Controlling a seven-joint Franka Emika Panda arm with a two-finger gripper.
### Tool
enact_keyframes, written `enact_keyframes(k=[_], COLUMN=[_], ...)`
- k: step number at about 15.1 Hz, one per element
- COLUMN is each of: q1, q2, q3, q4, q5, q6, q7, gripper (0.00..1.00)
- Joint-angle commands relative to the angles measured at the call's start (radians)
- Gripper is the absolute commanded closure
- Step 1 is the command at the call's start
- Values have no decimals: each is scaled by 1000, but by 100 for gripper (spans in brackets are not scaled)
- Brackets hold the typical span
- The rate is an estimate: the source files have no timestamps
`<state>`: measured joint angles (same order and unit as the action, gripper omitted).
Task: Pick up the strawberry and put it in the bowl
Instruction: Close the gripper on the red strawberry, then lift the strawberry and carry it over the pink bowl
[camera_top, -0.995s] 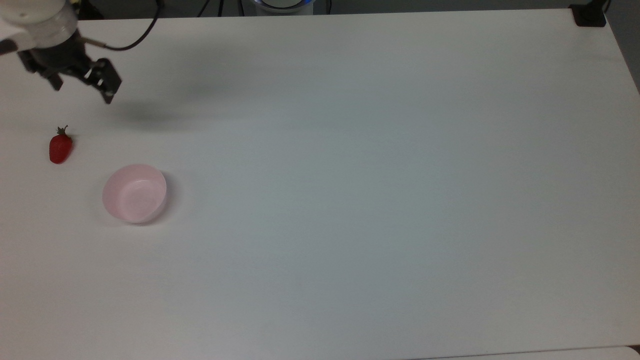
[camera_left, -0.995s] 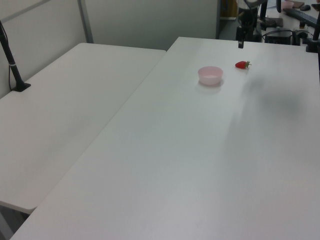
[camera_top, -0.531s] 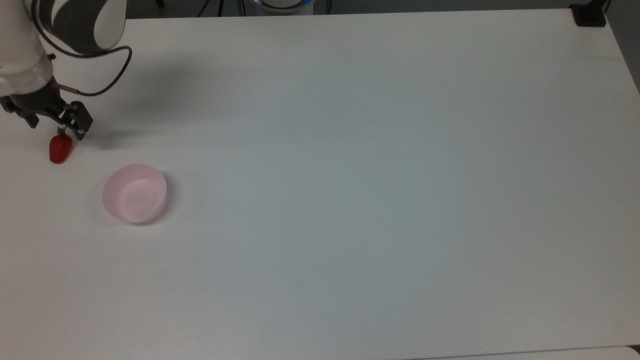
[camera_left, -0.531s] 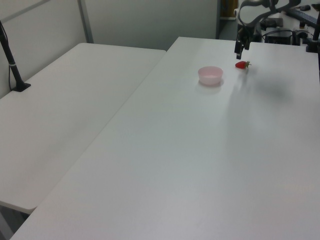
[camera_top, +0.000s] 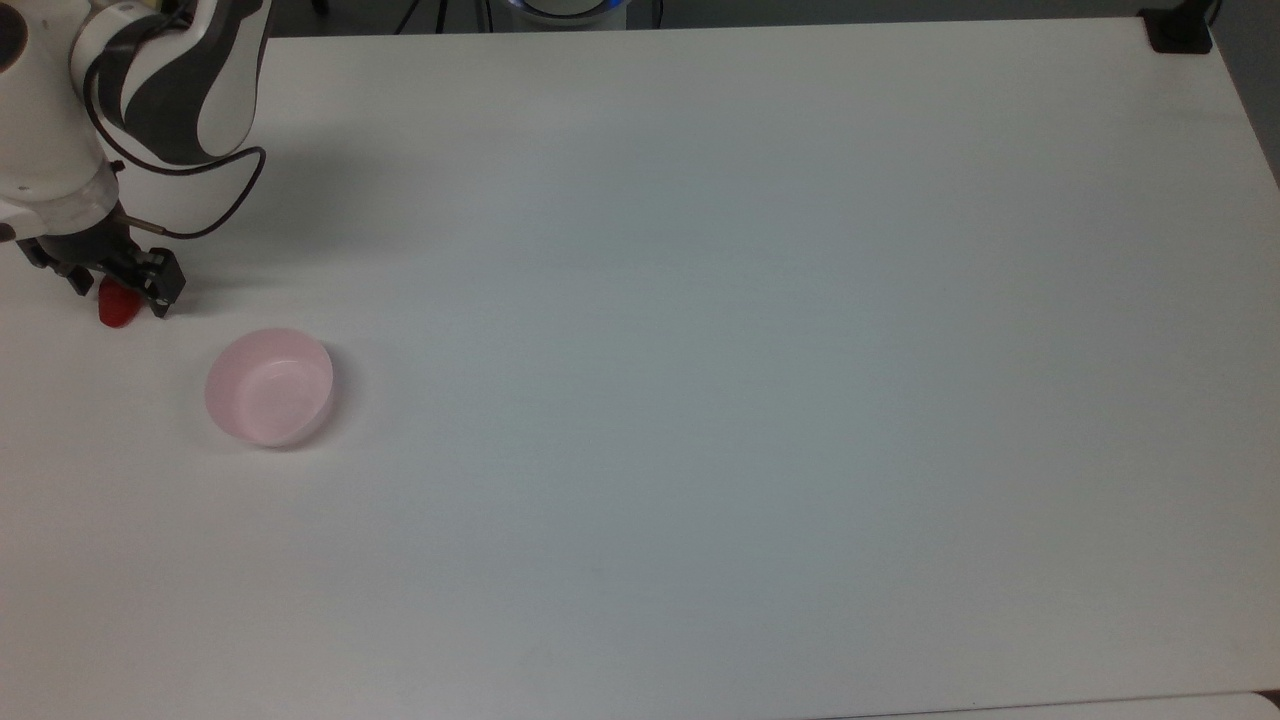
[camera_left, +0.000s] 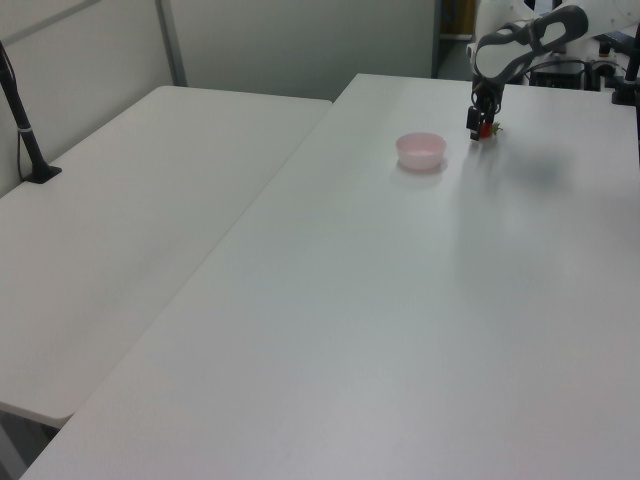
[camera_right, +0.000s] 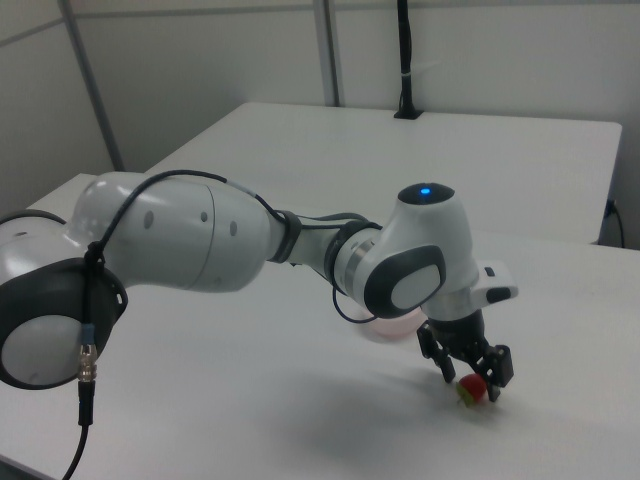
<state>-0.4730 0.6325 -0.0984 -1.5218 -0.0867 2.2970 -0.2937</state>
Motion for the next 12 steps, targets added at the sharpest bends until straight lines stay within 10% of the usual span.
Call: enact_keyframes(k=[1,4,12], q1=[-10,-10,79], q2=[16,-25,-74], q3=[8,9,80], q4=[9,15,92], q5=[33,137,143], q6=[25,12,-103], q7=[59,64,267], gripper=[54,79,76])
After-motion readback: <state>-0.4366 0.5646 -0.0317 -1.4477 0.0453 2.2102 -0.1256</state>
